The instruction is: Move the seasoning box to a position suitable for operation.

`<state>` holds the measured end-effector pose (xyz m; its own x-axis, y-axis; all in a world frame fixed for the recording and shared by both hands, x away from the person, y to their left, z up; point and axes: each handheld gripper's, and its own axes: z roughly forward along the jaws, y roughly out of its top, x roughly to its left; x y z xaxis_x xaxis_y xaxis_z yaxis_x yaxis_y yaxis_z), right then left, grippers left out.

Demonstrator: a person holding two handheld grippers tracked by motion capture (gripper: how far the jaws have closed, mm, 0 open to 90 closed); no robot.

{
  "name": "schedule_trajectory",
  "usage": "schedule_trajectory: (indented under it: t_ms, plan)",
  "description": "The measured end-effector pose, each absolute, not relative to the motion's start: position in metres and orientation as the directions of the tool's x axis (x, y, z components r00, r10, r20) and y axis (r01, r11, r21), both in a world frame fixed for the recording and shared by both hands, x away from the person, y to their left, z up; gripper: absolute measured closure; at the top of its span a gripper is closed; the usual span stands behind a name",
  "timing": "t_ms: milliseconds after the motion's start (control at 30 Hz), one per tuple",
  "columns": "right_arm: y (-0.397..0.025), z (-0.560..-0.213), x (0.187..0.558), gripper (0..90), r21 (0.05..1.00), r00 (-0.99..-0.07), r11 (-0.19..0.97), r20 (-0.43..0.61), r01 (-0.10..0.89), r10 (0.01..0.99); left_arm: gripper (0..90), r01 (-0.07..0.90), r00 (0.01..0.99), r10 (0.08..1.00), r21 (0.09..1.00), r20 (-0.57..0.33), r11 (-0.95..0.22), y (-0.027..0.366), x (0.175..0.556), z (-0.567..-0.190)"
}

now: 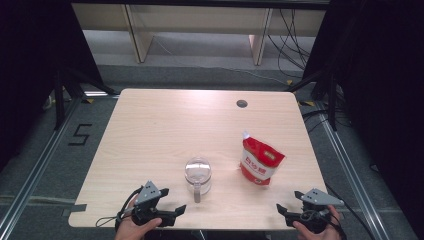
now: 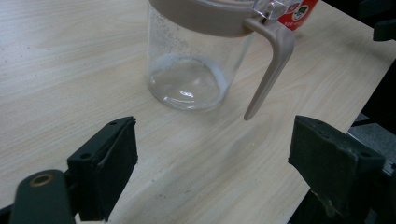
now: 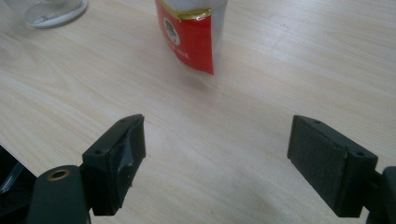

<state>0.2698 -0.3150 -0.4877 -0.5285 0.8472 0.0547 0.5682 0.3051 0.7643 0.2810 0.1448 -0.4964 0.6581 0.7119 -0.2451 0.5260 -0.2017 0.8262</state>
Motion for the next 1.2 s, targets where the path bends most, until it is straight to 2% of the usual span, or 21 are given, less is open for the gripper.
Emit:
schedule_trajectory:
  t_ms: [133,333,367,500,600,733,833,867,967,1000,1100,1167,1200]
  plan:
    - [-0.313,-0.488,0.269,20.7,0.755,-0.512,0.281,0.083,0.593,0.855,14.9,0.54,0.658,0.707,0.816,-0.258,-0.206,0.14,0.279,-0.495]
    - [-0.316,-0.489,0.272,20.8,0.759,-0.53,0.301,0.067,0.577,0.846,17.4,0.512,0.669,0.708,0.831,-0.226,-0.219,0.129,0.274,-0.491]
    - [-0.315,-0.489,0.271,20.8,0.763,-0.526,0.295,0.068,0.575,0.848,23.9,0.508,0.676,0.704,0.83,-0.217,-0.231,0.126,0.273,-0.489]
    - [-0.313,-0.489,0.271,21.8,0.757,-0.529,0.299,0.073,0.581,0.845,28.6,0.481,0.694,0.697,0.836,-0.178,-0.265,0.119,0.271,-0.487]
    - [-0.313,-0.49,0.272,22.4,0.758,-0.55,0.314,0.071,0.572,0.832,36.7,0.453,0.698,0.7,0.85,-0.152,-0.268,0.112,0.271,-0.486]
    - [-0.312,-0.489,0.271,22.6,0.762,-0.556,0.319,0.065,0.564,0.829,40.2,0.458,0.692,0.707,0.846,-0.147,-0.273,0.104,0.271,-0.486]
    - [-0.312,-0.49,0.272,22.6,0.763,-0.564,0.329,0.056,0.557,0.824,42.2,0.444,0.702,0.704,0.84,-0.11,-0.312,0.102,0.275,-0.486]
    - [-0.309,-0.49,0.27,22.6,0.754,-0.55,0.302,0.093,0.584,0.83,42.7,0.444,0.706,0.699,0.839,-0.112,-0.314,0.1,0.279,-0.487]
    - [-0.308,-0.49,0.27,22.6,0.756,-0.559,0.311,0.086,0.576,0.825,45.9,0.437,0.709,0.698,0.84,-0.103,-0.32,0.098,0.281,-0.488]
    - [-0.309,-0.49,0.272,22.6,0.762,-0.576,0.329,0.071,0.558,0.814,47.5,0.456,0.695,0.708,0.837,-0.123,-0.303,0.096,0.28,-0.489]
    - [-0.307,-0.49,0.272,22.4,0.761,-0.586,0.346,0.055,0.549,0.809,54.7,0.431,0.721,0.685,0.839,-0.1,-0.331,0.092,0.282,-0.49]
    - [-0.305,-0.491,0.27,22.4,0.756,-0.574,0.326,0.08,0.568,0.815,56.6,0.431,0.711,0.696,0.843,-0.099,-0.321,0.091,0.282,-0.491]
    - [-0.305,-0.491,0.27,22.3,0.752,-0.581,0.334,0.079,0.569,0.81,59.5,0.396,0.729,0.682,0.849,-0.06,-0.348,0.091,0.285,-0.491]
